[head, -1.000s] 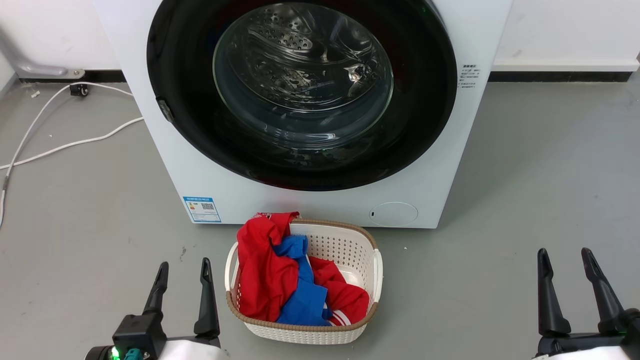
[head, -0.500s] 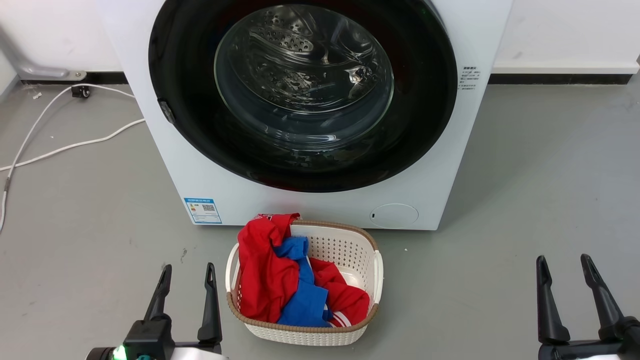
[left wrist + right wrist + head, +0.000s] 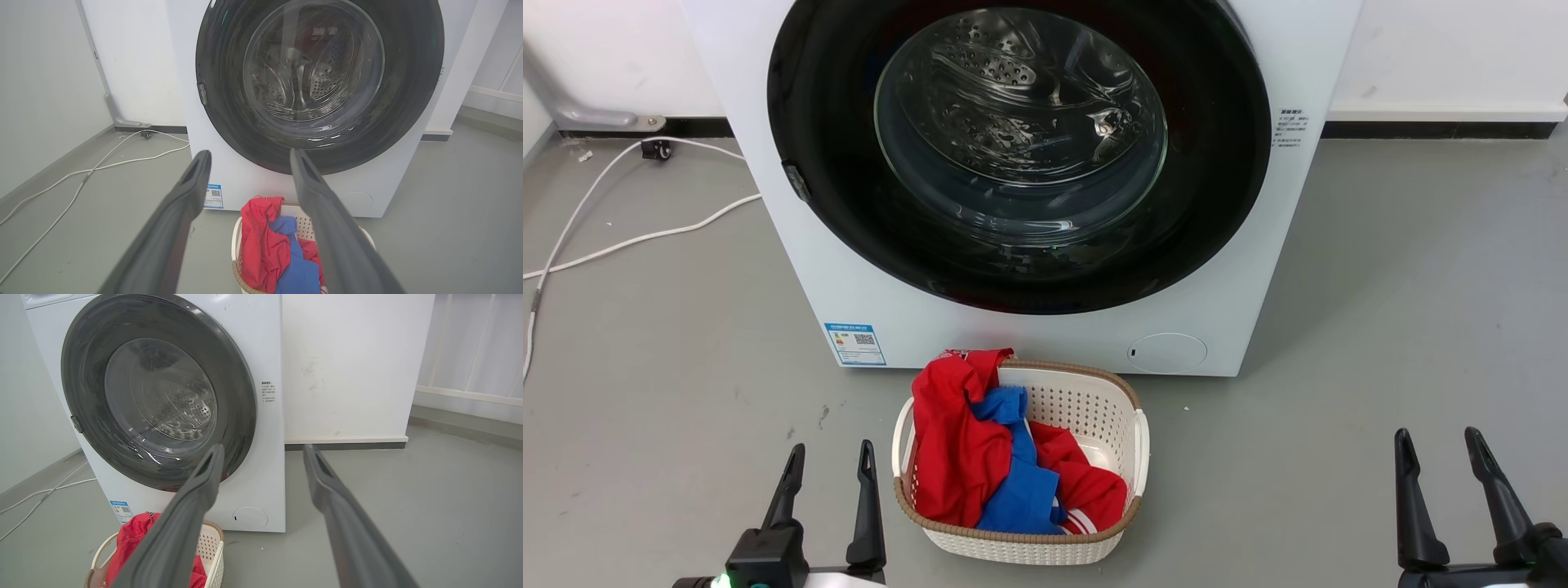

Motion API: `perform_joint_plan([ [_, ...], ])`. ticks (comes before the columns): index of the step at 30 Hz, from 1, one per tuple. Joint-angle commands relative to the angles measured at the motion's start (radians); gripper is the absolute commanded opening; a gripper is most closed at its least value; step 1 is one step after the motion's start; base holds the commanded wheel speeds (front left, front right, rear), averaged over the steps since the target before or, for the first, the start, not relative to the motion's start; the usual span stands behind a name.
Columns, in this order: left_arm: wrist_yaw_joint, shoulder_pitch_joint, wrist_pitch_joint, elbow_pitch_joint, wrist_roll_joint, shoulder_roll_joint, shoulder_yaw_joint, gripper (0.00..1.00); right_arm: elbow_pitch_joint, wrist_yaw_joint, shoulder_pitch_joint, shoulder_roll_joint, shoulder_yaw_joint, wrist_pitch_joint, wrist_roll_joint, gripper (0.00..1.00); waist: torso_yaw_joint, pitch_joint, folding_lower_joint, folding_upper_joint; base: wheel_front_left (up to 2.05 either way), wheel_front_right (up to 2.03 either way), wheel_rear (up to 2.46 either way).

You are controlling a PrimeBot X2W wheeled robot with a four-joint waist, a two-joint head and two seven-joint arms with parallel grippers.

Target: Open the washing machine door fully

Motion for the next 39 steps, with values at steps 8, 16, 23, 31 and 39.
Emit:
perform_joint_plan([
  [8, 0.011, 0.006, -0.003, 0.009, 0.001, -0.001, 0.0, 1.0, 0.01, 0.0, 0.011, -0.003, 0.005, -0.002, -0.007, 1.0, 0.0, -0.002, 0.0, 0.0, 0.0, 0.0, 0.0],
  [16, 0.018, 0.005, -0.003, 0.01, 0.004, -0.001, -0.001, 1.0, 0.009, 0.0, 0.005, -0.003, 0.009, -0.002, 0.003, 0.47, 0.0, -0.003, 0.0, 0.0, 0.0, 0.0, 0.0],
  [23, 0.02, 0.007, -0.003, 0.01, 0.002, -0.001, 0.0, 1.0, -0.017, 0.0, -0.008, -0.003, 0.023, -0.002, 0.05, 0.0, -0.001, -0.004, 0.0, 0.0, 0.0, 0.0, 0.0],
  [31, 0.02, 0.008, -0.003, 0.009, -0.001, -0.001, 0.001, 1.0, -0.004, 0.0, -0.021, -0.002, 0.018, -0.002, 0.362, 0.0, -0.003, -0.005, 0.0, 0.0, 0.0, 0.0, 0.0],
  [39, 0.02, 0.009, -0.003, 0.014, -0.005, -0.001, -0.001, 1.0, 0.05, 0.0, -0.01, -0.002, 0.073, -0.002, 0.824, 0.0, -0.002, -0.005, 0.0, 0.0, 0.0, 0.0, 0.0],
])
